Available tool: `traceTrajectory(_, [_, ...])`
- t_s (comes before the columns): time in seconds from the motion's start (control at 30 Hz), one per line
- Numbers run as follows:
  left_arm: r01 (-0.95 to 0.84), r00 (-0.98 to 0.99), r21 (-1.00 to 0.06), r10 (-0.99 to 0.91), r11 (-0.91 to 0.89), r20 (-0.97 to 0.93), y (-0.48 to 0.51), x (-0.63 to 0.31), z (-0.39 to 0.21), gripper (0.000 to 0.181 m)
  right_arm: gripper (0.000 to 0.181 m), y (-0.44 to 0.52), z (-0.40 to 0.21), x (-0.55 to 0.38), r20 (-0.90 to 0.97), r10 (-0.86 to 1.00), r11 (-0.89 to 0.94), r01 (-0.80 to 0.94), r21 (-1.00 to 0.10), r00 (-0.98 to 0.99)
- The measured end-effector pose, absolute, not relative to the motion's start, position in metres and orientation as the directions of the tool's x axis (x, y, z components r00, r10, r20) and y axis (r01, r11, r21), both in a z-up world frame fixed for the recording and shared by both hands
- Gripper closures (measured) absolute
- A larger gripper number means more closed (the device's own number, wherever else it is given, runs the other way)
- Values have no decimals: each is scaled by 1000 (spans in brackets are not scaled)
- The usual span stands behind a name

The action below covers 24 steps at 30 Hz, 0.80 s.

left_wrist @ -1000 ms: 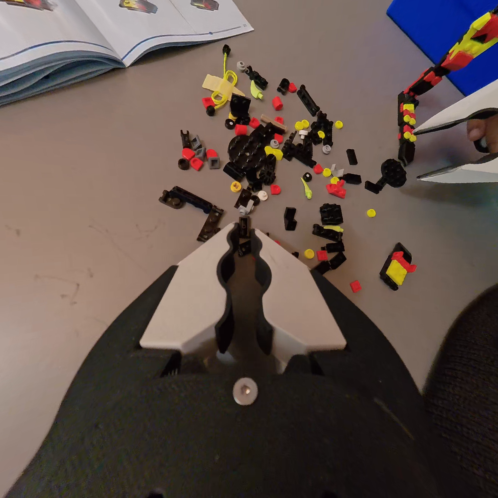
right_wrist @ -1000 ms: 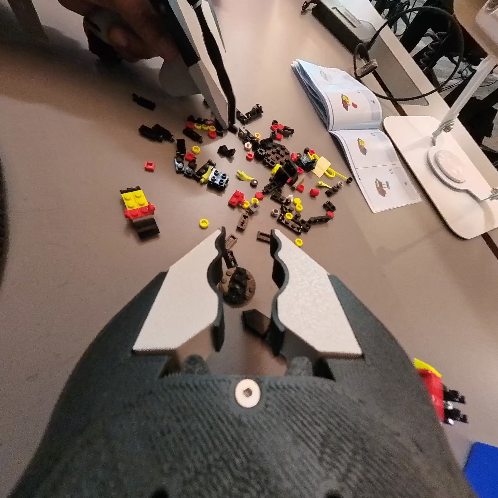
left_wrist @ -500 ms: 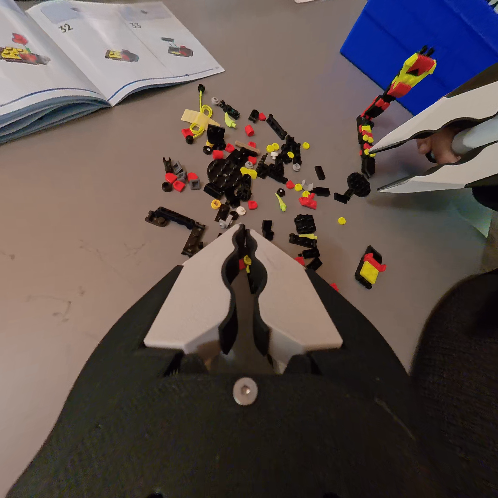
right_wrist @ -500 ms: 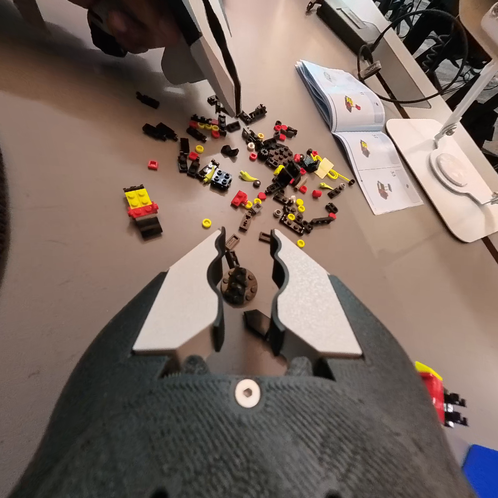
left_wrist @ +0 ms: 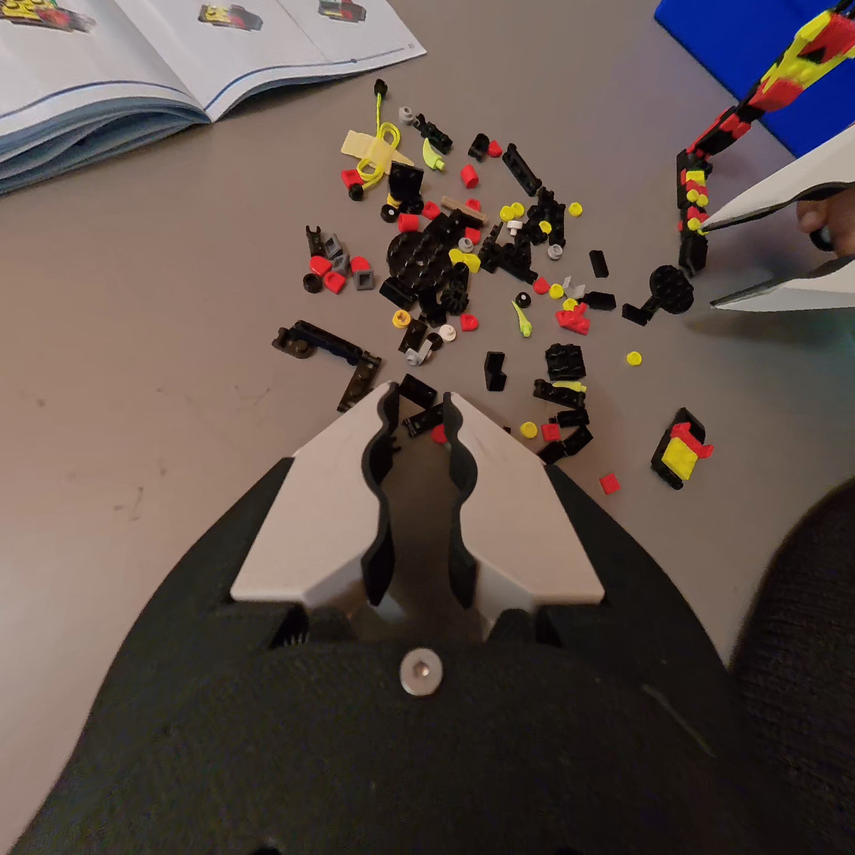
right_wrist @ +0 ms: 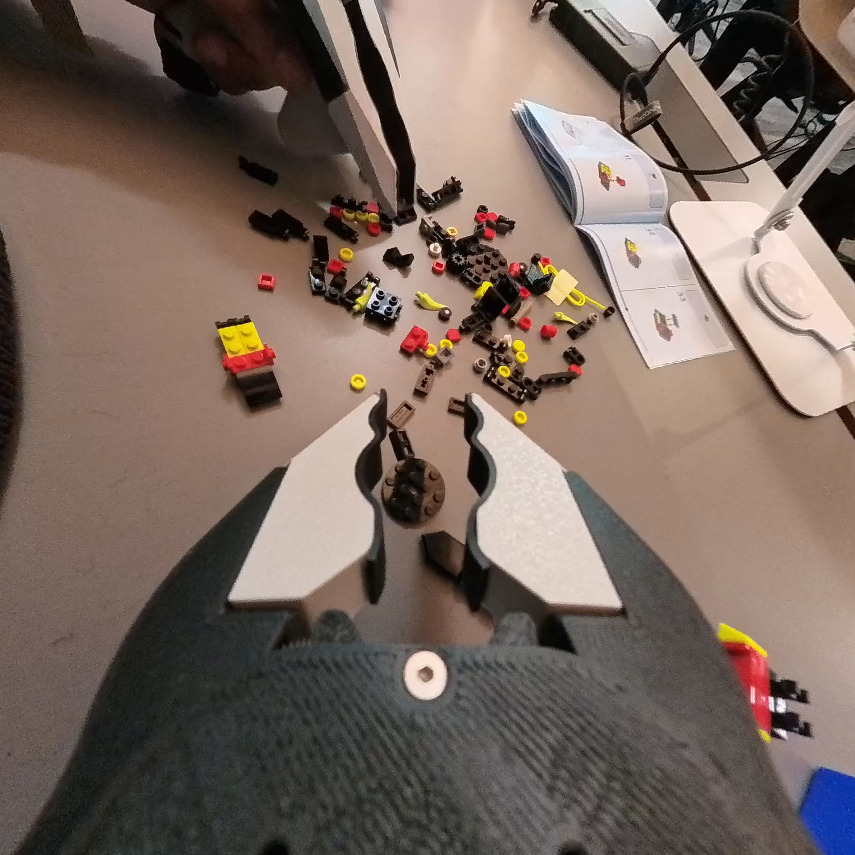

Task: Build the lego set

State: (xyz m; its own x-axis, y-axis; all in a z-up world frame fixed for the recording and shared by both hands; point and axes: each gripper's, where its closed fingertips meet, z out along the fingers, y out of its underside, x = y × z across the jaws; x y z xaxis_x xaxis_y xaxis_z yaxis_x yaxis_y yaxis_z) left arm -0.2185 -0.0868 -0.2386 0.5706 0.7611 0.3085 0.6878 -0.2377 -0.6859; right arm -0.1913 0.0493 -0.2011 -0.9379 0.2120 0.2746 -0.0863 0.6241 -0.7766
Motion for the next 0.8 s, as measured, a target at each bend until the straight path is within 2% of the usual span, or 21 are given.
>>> traceTrajectory(0.03, [688, 568, -685, 765, -238, 304, -87, -219, -239, 165, 150, 49, -201, -191, 273, 212, 624, -85, -777, -938])
traceTrajectory(0.23, [686, 565, -690, 768, -233, 303, -86, -220, -239, 164, 150, 49, -203, -191, 268, 209, 627, -82, -775, -940])
traceTrajectory(0.5, [677, 578, -692, 764, -251, 288, -85, -219, -240, 175, 150, 49, -203, -191, 269, 207, 629, -83, -773, -941])
traceTrajectory(0.63, [678, 580, -692, 759, -248, 295, -85, -219, -240, 166, 150, 49, -204, -190, 268, 205, 629, -83, -773, -941])
traceTrajectory(0.8, [674, 569, -697, 773, -242, 281, -83, -224, -240, 162, 150, 48, -205, -190, 265, 202, 630, -82, -772, -943])
